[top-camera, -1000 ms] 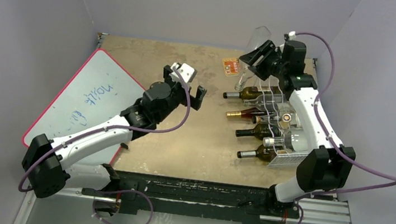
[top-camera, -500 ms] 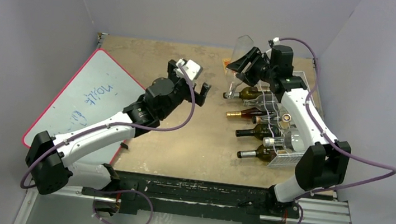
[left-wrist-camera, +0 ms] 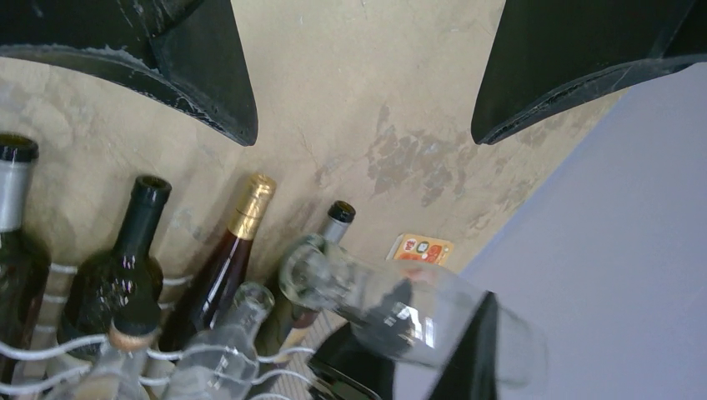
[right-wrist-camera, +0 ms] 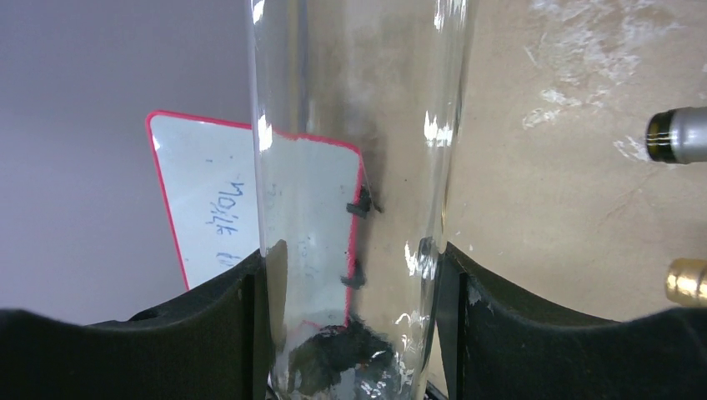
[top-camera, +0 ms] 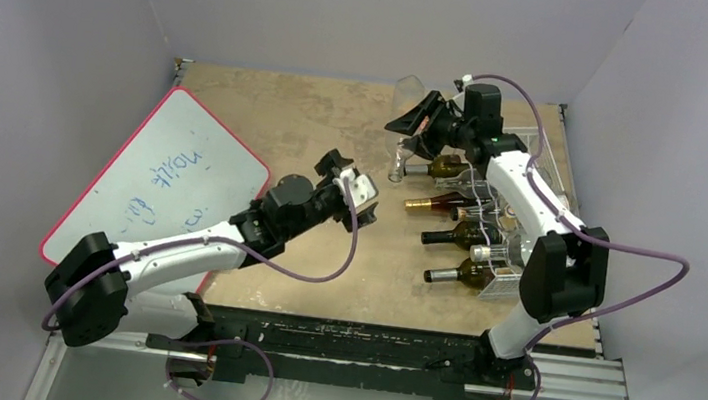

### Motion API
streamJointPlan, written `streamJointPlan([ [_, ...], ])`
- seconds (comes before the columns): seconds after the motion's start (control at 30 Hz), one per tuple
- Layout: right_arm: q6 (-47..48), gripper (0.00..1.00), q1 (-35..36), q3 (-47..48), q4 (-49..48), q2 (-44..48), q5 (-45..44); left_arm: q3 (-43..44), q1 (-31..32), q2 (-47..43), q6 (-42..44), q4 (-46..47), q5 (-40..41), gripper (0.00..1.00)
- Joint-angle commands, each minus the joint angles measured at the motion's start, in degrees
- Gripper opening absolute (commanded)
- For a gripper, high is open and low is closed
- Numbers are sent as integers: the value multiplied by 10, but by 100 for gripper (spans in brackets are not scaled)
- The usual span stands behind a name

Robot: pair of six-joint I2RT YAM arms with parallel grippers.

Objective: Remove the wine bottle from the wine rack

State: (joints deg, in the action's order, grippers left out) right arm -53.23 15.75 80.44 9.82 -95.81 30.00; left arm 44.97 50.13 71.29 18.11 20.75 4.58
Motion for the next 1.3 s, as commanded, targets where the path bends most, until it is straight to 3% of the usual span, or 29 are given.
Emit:
streamJointPlan([
  [0.0,-13,0,20,37,-63,22,34,-79,12,-30,79,154,-36,100],
  [0.1,-21,0,30,42,-58,22,39,-90,17,-35,93,175,-24,100],
  [0.2,-44,0,40,30,-67,24,43,-93,18,-38,98,186,-20,93],
  [0.3,-74,0,49,14,-88,26,61,-103,19,-42,111,207,-16,75],
  [0.33,-83,0,52,10,-91,27,66,-107,19,-43,116,219,-14,73],
  [0.6,-129,0,78,-1,-102,16,92,-105,25,-49,167,191,-29,78],
  [0.93,-150,0,131,9,-85,-19,133,-100,31,-68,206,173,-22,69],
  [1.03,-150,0,143,16,-76,-25,135,-98,35,-75,218,157,-20,59],
  [1.2,-157,0,154,13,-71,-26,134,-99,40,-80,241,147,-4,52],
  [1.27,-157,0,156,14,-68,-28,142,-96,42,-83,244,140,0,42],
])
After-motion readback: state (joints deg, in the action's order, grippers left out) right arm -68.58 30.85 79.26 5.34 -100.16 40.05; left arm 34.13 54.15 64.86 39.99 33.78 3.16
